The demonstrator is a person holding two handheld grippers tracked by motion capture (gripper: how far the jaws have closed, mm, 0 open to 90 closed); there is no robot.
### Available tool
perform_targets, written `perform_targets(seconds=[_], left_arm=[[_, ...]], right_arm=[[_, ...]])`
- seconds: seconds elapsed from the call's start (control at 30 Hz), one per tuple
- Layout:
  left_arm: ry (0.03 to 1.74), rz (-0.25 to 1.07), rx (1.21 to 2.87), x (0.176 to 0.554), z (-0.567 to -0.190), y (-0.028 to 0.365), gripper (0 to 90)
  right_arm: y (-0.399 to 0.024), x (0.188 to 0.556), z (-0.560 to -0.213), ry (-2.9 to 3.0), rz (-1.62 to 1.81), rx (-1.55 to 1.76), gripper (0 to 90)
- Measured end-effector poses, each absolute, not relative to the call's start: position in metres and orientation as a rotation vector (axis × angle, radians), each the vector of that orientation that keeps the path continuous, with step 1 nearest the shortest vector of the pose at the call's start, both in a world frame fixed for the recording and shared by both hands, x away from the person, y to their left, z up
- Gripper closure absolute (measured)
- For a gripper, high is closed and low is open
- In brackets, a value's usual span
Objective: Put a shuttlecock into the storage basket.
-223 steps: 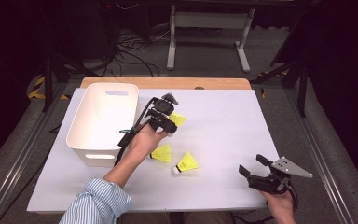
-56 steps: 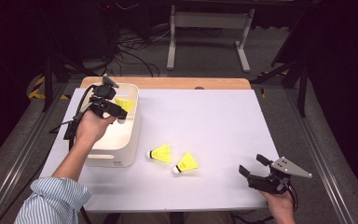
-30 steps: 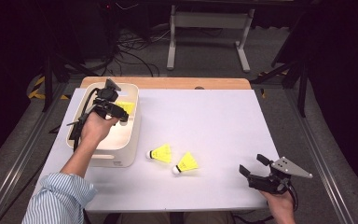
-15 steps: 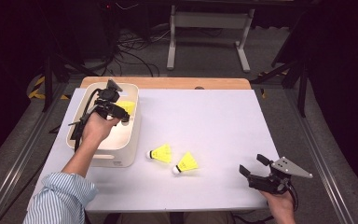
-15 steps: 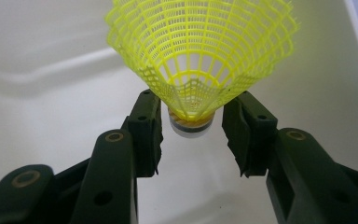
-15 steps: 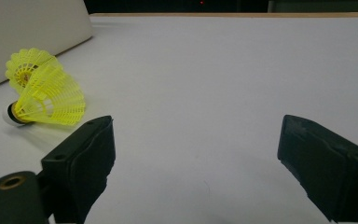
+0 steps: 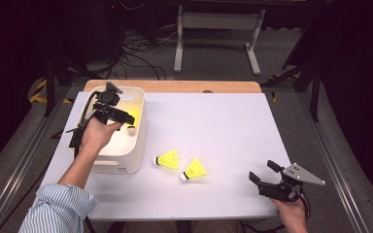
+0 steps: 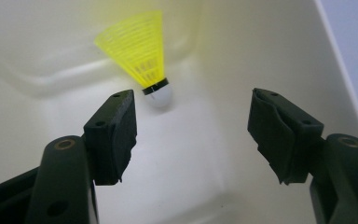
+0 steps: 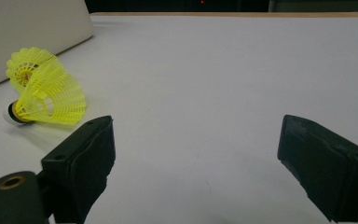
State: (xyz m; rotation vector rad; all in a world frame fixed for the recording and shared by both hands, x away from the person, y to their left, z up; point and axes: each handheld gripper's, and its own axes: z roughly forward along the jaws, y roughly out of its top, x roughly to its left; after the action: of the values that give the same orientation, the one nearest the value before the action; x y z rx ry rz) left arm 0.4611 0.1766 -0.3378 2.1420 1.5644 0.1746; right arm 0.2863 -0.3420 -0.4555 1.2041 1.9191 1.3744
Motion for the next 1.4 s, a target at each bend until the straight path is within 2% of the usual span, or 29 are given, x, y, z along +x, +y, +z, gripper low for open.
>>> perform_targets(seconds=[0.53, 1.4], left_arm=[[1.482, 0.218, 2.131, 0.445, -0.323, 0.172, 30.6], [1.359, 0.236, 2.135, 0.426, -0.307, 0.157, 31.4]], right_arm=[[-0.342, 0.286, -0.455, 1.919, 1.374, 1.204, 11.9], [-0.342, 0.286, -0.455, 1.916, 1.379, 1.209, 11.9]])
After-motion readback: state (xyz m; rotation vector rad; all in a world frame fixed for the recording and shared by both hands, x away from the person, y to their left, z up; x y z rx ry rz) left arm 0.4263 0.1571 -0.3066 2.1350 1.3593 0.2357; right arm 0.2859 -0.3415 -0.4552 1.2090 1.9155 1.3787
